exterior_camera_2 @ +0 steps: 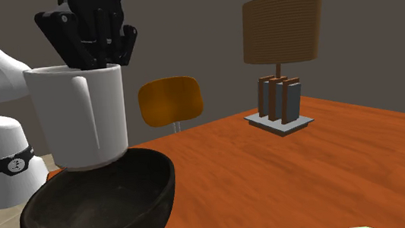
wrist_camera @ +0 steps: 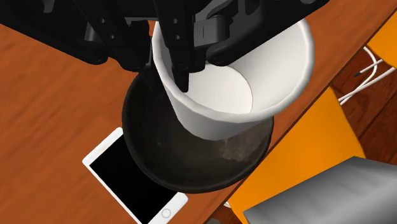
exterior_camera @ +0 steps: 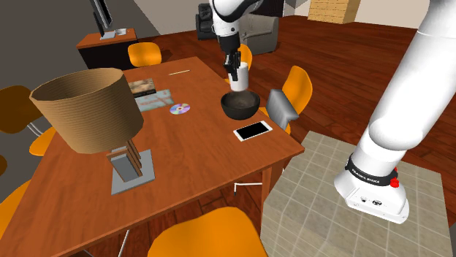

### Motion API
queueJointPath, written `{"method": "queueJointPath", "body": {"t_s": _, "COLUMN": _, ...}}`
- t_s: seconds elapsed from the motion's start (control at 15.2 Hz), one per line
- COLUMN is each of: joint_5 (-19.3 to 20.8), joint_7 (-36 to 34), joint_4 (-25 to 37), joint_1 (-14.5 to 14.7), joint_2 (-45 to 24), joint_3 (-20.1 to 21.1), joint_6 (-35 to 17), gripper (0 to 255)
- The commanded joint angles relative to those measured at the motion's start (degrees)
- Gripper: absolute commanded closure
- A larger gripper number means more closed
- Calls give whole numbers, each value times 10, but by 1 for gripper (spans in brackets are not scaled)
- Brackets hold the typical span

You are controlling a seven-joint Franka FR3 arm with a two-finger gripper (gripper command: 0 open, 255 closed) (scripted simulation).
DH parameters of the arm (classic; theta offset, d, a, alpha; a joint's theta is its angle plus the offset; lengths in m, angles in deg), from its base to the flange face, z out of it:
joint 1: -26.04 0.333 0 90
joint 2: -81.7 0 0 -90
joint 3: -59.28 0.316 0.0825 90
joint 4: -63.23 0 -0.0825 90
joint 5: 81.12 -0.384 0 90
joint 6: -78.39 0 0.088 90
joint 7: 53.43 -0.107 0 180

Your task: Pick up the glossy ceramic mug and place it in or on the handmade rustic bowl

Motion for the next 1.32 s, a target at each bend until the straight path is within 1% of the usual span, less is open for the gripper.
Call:
{"method": "queueJointPath", "body": {"t_s": 0.0, "joint_5": 1, "joint_7": -1, "joint_4": -13, "joint_1": 0, "joint_2": -2, "joint_3": 0, "joint_6": -16, "gripper": 255}}
{"method": "queueJointPath", "body": {"t_s": 0.46, "joint_5": 4, "joint_7": -6, "joint_4": -51, "joint_1": 0, "joint_2": -13, "joint_3": 0, "joint_6": -64, "gripper": 255}}
{"method": "queueJointPath", "body": {"t_s": 0.92, "joint_5": 4, "joint_7": -6, "joint_4": -51, "joint_1": 0, "joint_2": -13, "joint_3": 0, "joint_6": -64, "gripper": 255}}
{"method": "queueJointPath", "body": {"t_s": 0.99, "joint_5": 4, "joint_7": -6, "joint_4": -51, "joint_1": 0, "joint_2": -13, "joint_3": 0, "joint_6": -64, "gripper": 0}}
{"method": "queueJointPath", "body": {"t_s": 1.25, "joint_5": 4, "joint_7": -6, "joint_4": -51, "joint_1": 0, "joint_2": -13, "joint_3": 0, "joint_6": -64, "gripper": 0}}
